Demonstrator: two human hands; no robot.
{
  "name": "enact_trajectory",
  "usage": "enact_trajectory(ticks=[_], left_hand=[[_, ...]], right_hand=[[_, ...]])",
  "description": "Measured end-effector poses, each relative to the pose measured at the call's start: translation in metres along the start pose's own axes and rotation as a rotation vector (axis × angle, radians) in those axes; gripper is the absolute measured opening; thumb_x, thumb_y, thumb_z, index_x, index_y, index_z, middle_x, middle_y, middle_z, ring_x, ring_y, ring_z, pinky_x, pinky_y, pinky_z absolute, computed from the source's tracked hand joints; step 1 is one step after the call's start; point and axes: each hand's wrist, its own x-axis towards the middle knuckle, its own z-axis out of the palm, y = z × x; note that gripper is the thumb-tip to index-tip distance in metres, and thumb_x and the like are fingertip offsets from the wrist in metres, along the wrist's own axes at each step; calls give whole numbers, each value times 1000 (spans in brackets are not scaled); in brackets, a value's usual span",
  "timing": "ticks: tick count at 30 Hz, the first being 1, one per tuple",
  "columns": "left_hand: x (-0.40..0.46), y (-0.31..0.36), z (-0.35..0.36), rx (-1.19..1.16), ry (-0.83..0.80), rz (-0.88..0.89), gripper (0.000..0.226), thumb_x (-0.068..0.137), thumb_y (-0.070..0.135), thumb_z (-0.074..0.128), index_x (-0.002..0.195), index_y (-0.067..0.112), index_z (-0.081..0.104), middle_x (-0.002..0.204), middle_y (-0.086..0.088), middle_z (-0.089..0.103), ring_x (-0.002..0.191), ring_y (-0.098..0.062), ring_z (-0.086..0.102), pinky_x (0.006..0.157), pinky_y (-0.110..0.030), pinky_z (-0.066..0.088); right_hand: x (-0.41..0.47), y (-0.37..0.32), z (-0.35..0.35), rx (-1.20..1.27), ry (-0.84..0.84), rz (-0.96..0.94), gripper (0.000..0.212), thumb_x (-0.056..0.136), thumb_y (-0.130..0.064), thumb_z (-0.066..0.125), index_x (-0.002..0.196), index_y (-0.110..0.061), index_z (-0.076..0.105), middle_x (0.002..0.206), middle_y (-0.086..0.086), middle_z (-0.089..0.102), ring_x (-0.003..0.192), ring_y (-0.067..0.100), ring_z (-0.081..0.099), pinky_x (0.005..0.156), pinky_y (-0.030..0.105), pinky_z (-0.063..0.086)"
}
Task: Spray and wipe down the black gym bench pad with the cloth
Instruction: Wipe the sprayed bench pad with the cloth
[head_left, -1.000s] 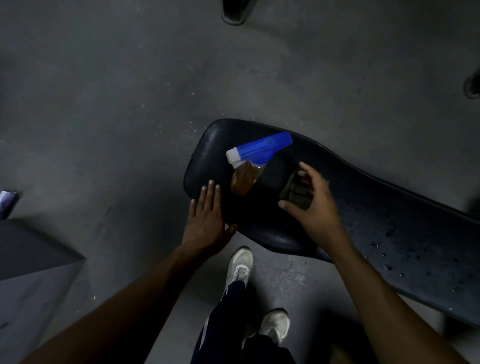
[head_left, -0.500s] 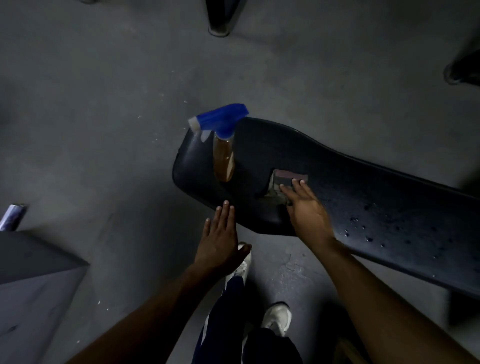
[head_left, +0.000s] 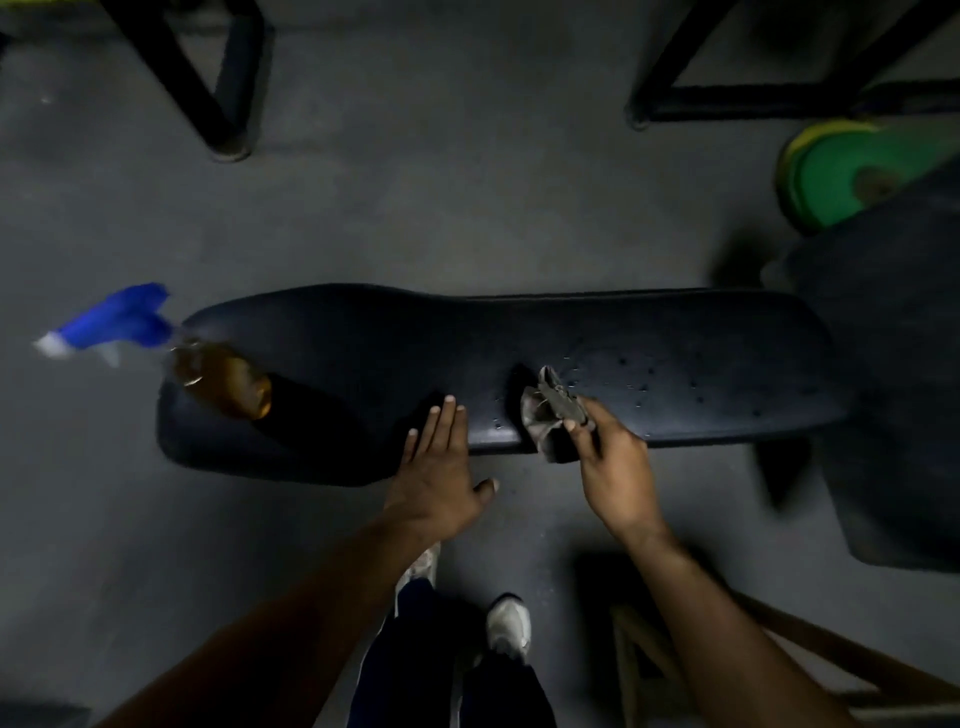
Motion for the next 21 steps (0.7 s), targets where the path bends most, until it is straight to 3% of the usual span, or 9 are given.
enact_trajectory(ticks=[3, 7, 10, 13, 19, 21], left_hand=[[20, 47, -3, 44, -28, 95, 102, 94, 56, 53, 158, 15, -14, 166, 1, -24, 154, -16, -17, 126, -40, -5], [53, 100, -1, 94, -56, 208, 101, 93, 56, 54, 160, 15, -9, 167, 1, -21, 154, -16, -14, 126, -40, -4], [82, 132, 3, 134, -92, 279, 101, 93, 56, 55, 160, 15, -9, 167, 1, -20, 154, -15, -14, 126, -39, -4], [116, 161, 6, 187, -112, 348, 102, 93, 57, 54, 160, 14, -9, 167, 1, -20, 155, -16, -13, 125, -39, -4], [176, 206, 9, 271, -165, 449, 103, 91, 57, 55, 160, 13, -8, 167, 0, -19, 155, -17, -12, 126, -41, -3], [194, 218, 10, 291, -168, 473, 103, 91, 57, 56, 159, 13, -7, 168, -1, -18, 155, -17, -11, 126, -42, -2]], right_hand=[[1, 22, -39, 37, 116, 74, 30, 106, -17, 59, 135, -18, 68, 100, 0, 76, 91, 14, 68, 70, -1, 38], [4, 53, -82, 71, 243, 194, 27, 107, -22, 58, 132, -15, 68, 74, -16, 61, 72, -10, 62, 63, 3, 40], [9, 72, -108, 80, 339, 255, 33, 108, -24, 57, 138, -13, 65, 81, -9, 65, 70, -4, 59, 65, 2, 40], [20, 96, -126, 92, 438, 331, 35, 108, -26, 57, 140, -14, 64, 90, 0, 69, 84, 12, 62, 67, 16, 39], [47, 132, -151, 284, 633, 523, 36, 109, -33, 55, 141, -18, 63, 104, -5, 66, 105, 12, 60, 97, 36, 49], [59, 145, -158, 311, 713, 547, 37, 109, -38, 54, 139, -20, 63, 114, -1, 71, 114, 20, 65, 105, 43, 52]])
